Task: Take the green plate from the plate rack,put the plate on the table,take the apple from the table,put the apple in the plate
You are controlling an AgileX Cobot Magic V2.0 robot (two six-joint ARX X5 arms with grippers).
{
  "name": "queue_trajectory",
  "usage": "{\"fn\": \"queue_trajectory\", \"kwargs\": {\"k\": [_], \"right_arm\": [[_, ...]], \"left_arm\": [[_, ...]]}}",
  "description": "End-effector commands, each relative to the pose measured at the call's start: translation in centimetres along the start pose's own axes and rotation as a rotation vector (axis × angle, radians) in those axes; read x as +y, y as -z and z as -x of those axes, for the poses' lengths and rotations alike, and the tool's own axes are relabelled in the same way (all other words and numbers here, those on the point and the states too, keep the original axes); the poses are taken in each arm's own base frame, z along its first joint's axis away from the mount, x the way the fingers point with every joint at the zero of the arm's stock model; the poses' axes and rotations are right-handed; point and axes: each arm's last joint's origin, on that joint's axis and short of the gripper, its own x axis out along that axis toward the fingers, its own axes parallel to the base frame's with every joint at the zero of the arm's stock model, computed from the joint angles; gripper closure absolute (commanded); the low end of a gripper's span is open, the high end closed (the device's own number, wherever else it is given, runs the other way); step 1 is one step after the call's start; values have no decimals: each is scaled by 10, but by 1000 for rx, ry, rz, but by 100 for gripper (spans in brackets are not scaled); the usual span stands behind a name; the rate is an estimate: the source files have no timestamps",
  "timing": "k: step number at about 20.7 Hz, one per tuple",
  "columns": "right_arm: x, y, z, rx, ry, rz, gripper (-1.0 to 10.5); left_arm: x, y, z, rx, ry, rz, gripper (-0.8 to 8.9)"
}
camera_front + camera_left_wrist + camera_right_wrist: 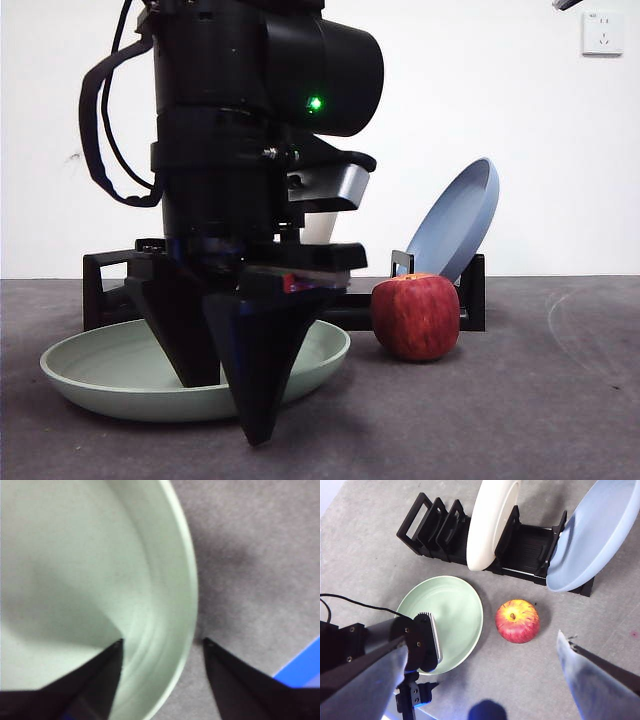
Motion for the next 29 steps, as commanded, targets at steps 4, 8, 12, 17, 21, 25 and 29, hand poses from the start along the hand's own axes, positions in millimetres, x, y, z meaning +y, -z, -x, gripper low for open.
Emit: {"fn": "queue_trajectory", "kwargs": {"k": [4,8,12,17,21,25,29], "right_arm": [[0,-1,0,-2,-1,9,446],[0,3,0,38,5,14,446],[-4,21,1,211,83,36,446],[-4,45,-13,380,144,52,446],[1,64,-46,391,109,52,446],[8,72,-72,313,81,59,446],[16,67,-96,253,101,97,446]], "left_arm": [[8,7,41,-143,17,34,521],[15,35,113,-387,53,44,521],[27,98,204,-738,117,53,521],[37,195,280,-986,315,-31,521],[43,238,286,-840,305,-26,521],[45,251,284,-839,295,-16,521],[45,255,285,-846,317,-34,521]]}}
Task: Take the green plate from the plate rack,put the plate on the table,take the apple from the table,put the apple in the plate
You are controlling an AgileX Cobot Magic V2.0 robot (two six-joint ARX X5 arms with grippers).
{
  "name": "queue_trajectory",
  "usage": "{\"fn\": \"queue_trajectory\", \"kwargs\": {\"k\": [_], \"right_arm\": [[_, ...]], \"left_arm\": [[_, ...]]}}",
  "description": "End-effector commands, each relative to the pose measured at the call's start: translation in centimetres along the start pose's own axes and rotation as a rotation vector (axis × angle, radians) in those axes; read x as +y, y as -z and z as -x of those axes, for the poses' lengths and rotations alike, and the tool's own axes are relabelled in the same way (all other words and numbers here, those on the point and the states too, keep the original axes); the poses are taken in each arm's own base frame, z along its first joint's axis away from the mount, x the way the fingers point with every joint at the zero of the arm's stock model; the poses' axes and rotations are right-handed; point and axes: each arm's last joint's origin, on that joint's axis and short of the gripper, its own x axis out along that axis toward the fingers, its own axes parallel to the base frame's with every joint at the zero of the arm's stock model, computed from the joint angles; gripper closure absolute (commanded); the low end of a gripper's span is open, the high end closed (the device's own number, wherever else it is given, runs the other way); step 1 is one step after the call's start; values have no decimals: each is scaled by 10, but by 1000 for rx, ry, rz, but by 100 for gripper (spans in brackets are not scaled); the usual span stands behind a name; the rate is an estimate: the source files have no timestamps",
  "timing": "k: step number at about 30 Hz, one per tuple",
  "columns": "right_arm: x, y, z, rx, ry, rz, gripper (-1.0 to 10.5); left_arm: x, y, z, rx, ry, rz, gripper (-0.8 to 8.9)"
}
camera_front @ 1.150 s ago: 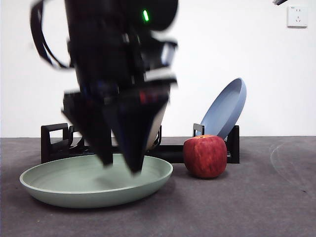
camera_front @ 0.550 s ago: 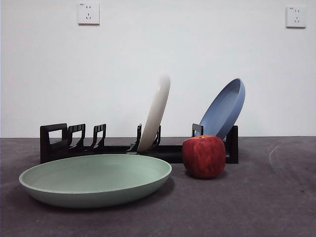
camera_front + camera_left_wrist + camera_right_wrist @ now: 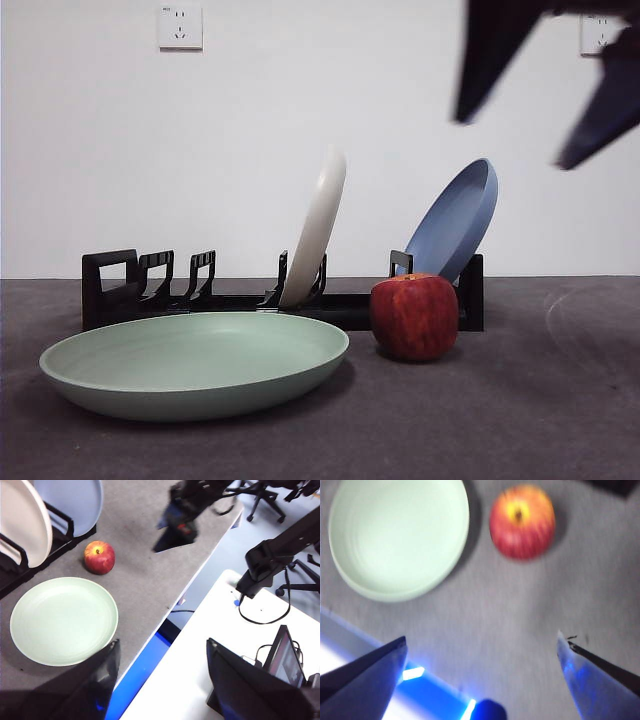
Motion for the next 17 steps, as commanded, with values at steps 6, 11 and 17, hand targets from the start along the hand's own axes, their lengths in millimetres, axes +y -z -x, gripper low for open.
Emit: {"fn": "queue_trajectory", "kwargs": {"k": [6,11,17], "right_arm": [[4,-29,-50,-3,72,-8,446],[6,-51,-72,20,94,2,446],[8,-79,-85,4,141,3,445]], "left_arm": [[1,4,0,-3,-32,-6,521],[11,22,-28,103,-137,-8,521],[25,53,-61,236,-277,-11,521]]}}
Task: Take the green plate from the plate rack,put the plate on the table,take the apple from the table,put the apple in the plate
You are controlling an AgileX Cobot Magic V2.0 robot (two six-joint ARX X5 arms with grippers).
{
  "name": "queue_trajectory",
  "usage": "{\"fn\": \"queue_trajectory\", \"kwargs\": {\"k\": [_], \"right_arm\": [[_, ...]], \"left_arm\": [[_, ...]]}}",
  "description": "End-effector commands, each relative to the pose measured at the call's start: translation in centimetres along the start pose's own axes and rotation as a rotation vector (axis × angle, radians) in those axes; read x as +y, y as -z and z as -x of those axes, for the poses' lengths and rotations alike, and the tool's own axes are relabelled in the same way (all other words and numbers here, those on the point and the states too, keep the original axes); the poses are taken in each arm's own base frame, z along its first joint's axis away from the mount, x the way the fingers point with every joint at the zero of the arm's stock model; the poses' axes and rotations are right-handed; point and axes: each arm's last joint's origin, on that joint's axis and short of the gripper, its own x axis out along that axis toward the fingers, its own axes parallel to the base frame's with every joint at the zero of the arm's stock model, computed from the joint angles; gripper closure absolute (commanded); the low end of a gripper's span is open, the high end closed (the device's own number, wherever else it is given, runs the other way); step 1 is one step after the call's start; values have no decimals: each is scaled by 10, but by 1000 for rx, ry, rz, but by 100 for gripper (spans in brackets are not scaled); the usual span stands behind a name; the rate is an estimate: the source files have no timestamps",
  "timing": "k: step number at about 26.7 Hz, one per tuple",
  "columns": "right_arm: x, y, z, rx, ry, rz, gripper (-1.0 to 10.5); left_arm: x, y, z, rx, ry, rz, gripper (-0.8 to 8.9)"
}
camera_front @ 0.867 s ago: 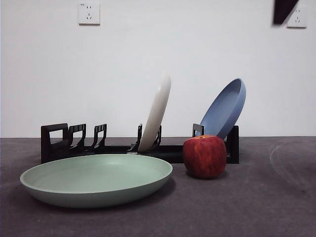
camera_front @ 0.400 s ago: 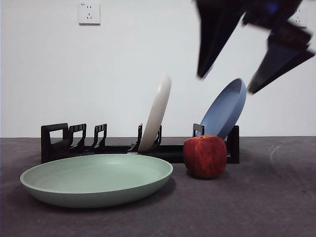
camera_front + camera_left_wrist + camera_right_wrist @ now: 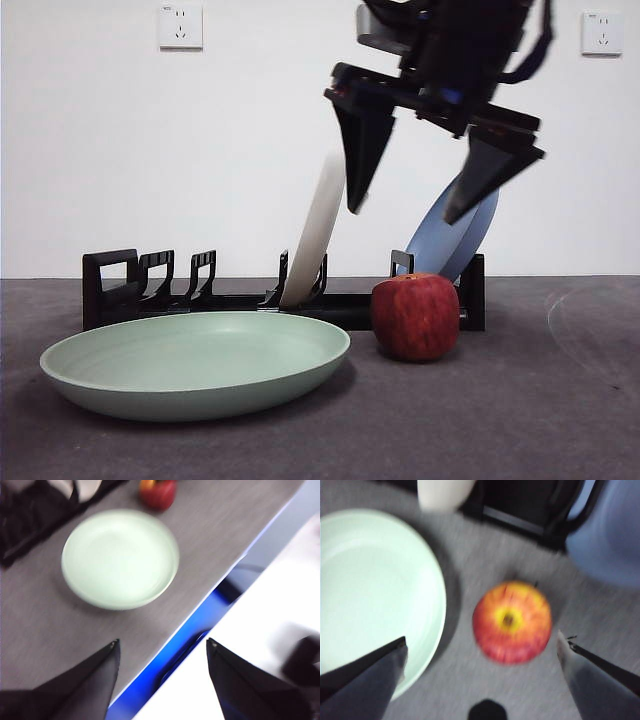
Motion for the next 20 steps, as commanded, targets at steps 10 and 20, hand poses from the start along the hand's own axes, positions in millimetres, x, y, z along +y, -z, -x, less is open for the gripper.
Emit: {"fn": "queue_trajectory", "kwargs": {"k": [10,20], "right_arm": [[-4,-17,-34,77,95,-14,445],[-7,-5,-75,239,64,-26,446]], "left_arm": [[11,38,11,-116,-146,42,521],[15,60,29,-243,-144,114,521]]}}
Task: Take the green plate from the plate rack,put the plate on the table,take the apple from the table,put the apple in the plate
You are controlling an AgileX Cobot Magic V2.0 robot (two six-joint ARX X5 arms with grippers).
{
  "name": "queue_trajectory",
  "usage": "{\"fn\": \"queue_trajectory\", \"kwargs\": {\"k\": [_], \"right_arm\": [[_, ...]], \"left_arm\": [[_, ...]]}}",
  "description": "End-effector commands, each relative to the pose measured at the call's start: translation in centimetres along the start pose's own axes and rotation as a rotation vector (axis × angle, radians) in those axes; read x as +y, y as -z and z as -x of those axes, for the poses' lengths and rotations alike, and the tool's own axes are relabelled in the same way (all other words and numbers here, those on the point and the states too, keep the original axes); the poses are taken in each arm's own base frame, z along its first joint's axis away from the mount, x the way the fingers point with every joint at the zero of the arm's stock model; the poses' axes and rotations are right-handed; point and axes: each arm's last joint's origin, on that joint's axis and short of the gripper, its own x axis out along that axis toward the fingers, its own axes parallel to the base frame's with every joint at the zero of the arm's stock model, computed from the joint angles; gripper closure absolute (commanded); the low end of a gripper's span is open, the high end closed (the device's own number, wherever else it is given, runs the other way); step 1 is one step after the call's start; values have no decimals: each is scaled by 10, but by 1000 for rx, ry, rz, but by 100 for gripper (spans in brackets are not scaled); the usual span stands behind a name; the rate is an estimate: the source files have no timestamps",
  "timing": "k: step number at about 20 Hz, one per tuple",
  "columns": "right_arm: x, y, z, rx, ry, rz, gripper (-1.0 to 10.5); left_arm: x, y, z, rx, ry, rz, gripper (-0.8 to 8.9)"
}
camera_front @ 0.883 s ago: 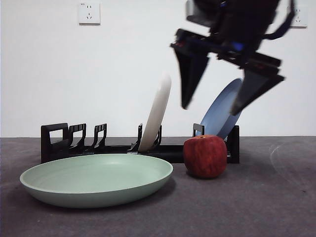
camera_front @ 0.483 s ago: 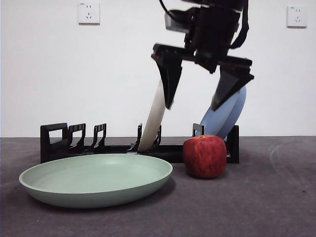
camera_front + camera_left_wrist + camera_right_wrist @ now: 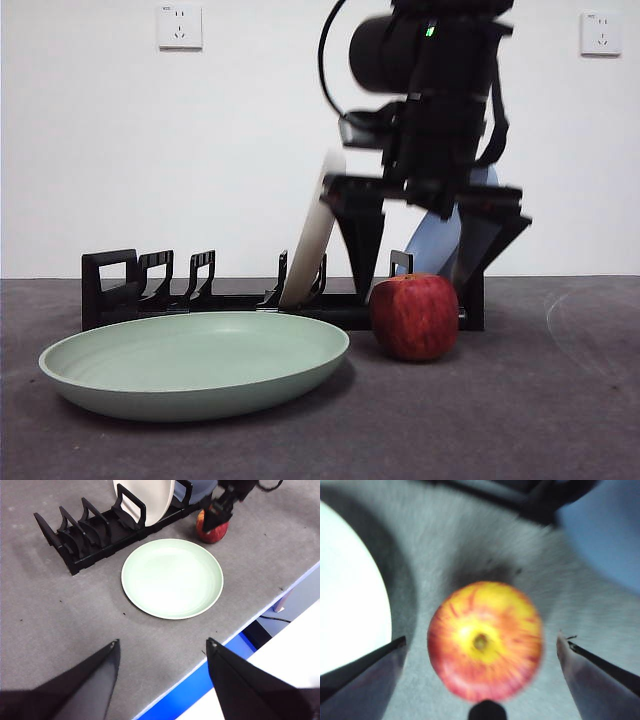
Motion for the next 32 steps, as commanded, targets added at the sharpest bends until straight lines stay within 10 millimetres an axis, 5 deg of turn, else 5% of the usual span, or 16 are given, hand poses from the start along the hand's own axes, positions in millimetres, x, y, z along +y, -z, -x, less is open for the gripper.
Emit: {"fn": "queue_trajectory", "kwargs": {"k": [1,3,7,11,15,19,21,25,32], "right_arm": [[6,1,-10,16,-2,2,447],[6,1,-13,24,11,-14,545],[3,2,-12,30,74,-11,967],[5,4,0,32,82,1,962],[11,6,49,-105,29,31,963],[13,9,107,-235,-249,46,963],[20,7,118,-271,-460,87,963],[52,3,107,-297,-515,163,963],[110,1,41,-235,-410,235,963]], "left_arm": [[1,1,2,-8,-2,15,521],[1,1,2,-8,-2,15,521],[1,1,2,-8,-2,16,522],[-1,-3,1,-34,40,35,522],[-4,-9,-3,-35,49,28,522],[-9,-24,-12,-72,77,24,522],[-13,-31,-18,-78,85,22,522],[-20,-40,-30,-20,128,8,522],[-23,-44,-36,-9,126,6,522]]}}
